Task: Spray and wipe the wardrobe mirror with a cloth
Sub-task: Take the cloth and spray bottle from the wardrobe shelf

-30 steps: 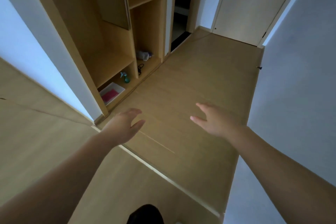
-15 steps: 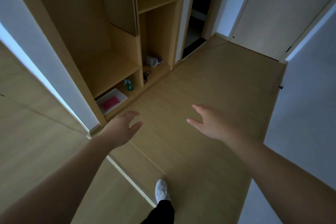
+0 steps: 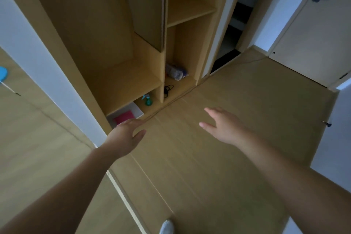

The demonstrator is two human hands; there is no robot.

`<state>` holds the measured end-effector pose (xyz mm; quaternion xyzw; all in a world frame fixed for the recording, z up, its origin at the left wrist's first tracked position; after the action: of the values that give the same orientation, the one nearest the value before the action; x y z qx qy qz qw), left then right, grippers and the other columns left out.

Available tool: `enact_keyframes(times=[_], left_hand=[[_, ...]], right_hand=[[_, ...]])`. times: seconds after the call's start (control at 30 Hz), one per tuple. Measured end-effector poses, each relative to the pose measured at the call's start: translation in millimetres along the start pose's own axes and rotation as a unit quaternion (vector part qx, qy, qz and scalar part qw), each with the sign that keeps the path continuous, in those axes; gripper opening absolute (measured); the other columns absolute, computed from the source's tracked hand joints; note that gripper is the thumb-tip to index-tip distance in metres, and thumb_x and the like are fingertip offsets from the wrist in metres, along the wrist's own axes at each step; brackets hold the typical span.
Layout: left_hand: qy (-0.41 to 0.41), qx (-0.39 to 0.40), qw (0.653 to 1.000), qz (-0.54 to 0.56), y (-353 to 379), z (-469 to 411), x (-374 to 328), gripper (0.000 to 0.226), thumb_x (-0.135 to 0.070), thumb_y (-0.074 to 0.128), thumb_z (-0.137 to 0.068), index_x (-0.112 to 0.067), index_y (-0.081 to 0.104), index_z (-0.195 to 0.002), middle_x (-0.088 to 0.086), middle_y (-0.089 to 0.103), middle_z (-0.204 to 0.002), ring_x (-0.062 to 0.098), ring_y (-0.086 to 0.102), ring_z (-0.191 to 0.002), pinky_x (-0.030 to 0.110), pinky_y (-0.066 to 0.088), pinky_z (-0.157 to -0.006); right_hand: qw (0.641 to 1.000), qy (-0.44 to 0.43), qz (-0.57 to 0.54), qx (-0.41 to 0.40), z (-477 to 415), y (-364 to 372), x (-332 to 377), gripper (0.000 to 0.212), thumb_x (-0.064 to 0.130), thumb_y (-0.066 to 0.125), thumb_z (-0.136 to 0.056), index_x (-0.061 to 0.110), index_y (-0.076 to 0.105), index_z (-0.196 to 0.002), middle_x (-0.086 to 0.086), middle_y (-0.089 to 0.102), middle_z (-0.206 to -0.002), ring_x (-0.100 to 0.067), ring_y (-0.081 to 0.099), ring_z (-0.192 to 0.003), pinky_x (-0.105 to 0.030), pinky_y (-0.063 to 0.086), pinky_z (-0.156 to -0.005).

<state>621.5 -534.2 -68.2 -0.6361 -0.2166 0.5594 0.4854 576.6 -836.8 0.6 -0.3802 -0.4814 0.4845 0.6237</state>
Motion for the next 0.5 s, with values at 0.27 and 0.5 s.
enact_keyframes(times=[0.27, 0.5], left_hand=[[-0.053, -0.055, 0.997, -0.014, -5, -48, 24, 0.037, -0.049, 0.047, -0.093, -0.026, 0.056, -0.122, -0.006, 0.061, -0.118, 0.009, 0.053, -0.094, 0.026, 0.048, -0.081], [-0.129, -0.078, 0.988, -0.017, -5, -107, 28, 0.041, -0.047, 0.045, -0.093, -0.029, 0.053, -0.129, -0.006, 0.057, -0.129, 0.016, 0.057, -0.107, 0.033, 0.051, -0.088]], right_hand=[[0.996, -0.085, 0.000, 0.008, -105, -17, 13, 0.068, 0.057, 0.043, -0.095, 0.026, 0.024, -0.152, 0.000, 0.027, -0.158, -0.021, 0.032, -0.142, -0.038, 0.035, -0.108], [0.984, -0.175, 0.000, 0.036, -210, -30, 8, 0.062, 0.051, 0.044, -0.097, 0.025, 0.028, -0.150, 0.001, 0.036, -0.151, -0.022, 0.044, -0.132, -0.037, 0.043, -0.099]])
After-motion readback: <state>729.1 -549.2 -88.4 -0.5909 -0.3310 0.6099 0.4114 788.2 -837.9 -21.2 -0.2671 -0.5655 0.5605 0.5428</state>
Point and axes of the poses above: each hand's wrist, its own z-axis away from the middle knuckle, its own y-axis out of the palm, x = y × z, the point moved 5 cm from there along -z, towards the middle knuckle
